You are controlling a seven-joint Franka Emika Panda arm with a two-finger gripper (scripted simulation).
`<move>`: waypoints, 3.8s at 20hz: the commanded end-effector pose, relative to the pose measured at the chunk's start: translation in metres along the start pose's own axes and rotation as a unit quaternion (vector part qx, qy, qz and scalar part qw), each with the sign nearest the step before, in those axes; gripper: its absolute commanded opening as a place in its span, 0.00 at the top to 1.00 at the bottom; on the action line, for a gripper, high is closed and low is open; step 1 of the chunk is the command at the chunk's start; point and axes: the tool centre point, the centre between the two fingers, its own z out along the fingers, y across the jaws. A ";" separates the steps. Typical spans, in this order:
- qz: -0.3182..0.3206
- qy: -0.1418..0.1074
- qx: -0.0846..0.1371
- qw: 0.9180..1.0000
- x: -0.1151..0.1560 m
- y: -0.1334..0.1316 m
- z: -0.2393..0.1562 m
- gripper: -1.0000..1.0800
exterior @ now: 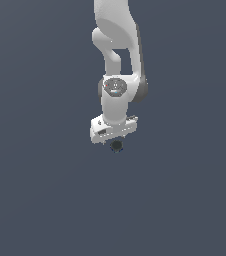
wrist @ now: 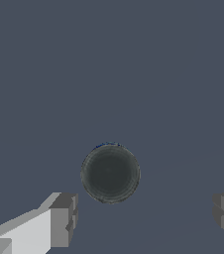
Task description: Pick up the object and move it to a goal position.
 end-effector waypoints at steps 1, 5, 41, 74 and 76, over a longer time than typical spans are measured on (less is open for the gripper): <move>-0.035 0.003 0.000 0.999 -0.002 -0.005 0.011 0.04; -0.078 0.007 0.001 0.997 -0.005 -0.013 0.025 0.04; -0.128 0.012 0.001 0.992 -0.007 -0.022 0.090 1.00; -0.128 0.012 0.002 0.992 0.108 -0.094 -0.060 1.00; -0.128 0.012 0.002 0.992 0.118 -0.100 -0.073 1.00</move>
